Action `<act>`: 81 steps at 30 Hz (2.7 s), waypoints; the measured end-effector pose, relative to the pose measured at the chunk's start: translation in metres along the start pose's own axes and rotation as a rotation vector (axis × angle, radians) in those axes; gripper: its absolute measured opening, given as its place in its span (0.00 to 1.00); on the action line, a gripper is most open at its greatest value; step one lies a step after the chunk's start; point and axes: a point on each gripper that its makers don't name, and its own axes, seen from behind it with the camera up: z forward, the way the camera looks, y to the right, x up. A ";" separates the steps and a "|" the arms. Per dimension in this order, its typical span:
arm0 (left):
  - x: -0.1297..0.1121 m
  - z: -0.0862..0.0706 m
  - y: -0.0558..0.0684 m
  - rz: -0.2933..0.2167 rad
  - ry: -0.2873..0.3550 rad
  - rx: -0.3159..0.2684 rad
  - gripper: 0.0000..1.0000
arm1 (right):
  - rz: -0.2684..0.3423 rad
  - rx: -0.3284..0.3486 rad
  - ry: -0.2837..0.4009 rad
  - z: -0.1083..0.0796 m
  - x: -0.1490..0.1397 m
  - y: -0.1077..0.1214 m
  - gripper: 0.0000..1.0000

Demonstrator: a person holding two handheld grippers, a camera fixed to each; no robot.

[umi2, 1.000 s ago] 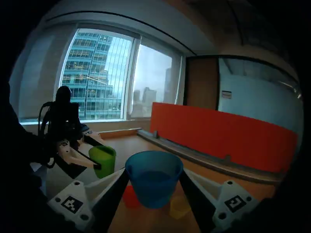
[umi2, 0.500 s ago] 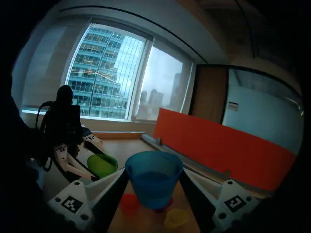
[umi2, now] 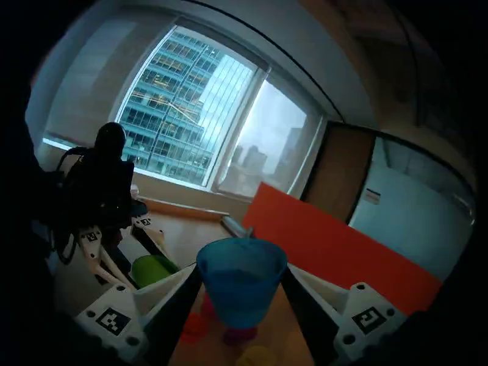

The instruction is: Pour water

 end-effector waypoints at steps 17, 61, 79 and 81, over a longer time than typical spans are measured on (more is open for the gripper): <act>0.006 0.003 0.009 0.000 0.016 -0.018 0.89 | -0.201 -0.002 0.001 0.009 0.021 0.000 0.90; 0.014 0.006 0.011 -0.009 0.035 -0.030 0.88 | -0.661 -0.078 -0.035 0.022 0.039 0.030 0.90; 0.014 0.008 0.015 -0.003 0.030 -0.031 0.88 | -0.765 -0.114 -0.036 0.020 0.046 0.041 0.90; 0.014 0.008 0.015 -0.003 0.030 -0.032 0.88 | -0.776 -0.117 -0.035 0.020 0.047 0.042 0.90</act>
